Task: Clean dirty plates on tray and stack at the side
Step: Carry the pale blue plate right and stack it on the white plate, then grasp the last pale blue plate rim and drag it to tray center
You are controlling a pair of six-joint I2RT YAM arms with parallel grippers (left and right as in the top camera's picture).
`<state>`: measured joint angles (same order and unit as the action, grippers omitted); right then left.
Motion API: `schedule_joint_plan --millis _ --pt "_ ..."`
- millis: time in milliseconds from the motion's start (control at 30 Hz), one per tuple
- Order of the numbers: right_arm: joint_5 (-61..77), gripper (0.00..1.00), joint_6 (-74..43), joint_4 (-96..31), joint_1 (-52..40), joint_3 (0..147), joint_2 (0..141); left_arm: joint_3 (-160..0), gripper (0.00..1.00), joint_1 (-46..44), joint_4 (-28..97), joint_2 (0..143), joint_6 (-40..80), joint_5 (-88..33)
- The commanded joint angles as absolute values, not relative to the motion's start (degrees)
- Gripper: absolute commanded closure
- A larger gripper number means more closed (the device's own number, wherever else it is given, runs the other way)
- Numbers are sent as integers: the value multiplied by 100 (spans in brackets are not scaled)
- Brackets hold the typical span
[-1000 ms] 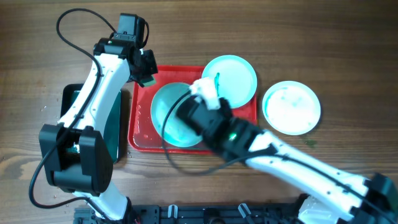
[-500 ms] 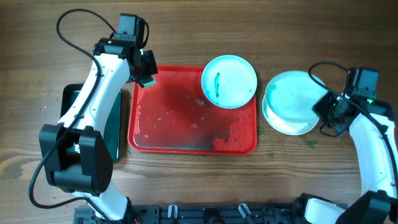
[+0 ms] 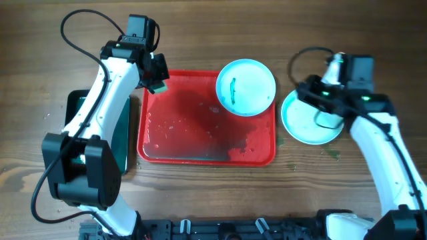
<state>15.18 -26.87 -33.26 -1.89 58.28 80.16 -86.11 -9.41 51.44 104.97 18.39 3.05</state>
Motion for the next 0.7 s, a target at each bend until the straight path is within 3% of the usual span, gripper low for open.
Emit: schedule_joint_plan --millis 0,267,667 --pt "1199 60 -3393 -3055 -998 5964 8394 -8648 96 -921 5129 10416 1914 237" --pt "427 67 -3667 -3544 -1796 6735 10392 -8648 96 -919 5131 10416 1911 239" --pt "360 71 -3621 -3994 -2633 6711 10656 -8648 96 -921 5131 10416 1911 237"
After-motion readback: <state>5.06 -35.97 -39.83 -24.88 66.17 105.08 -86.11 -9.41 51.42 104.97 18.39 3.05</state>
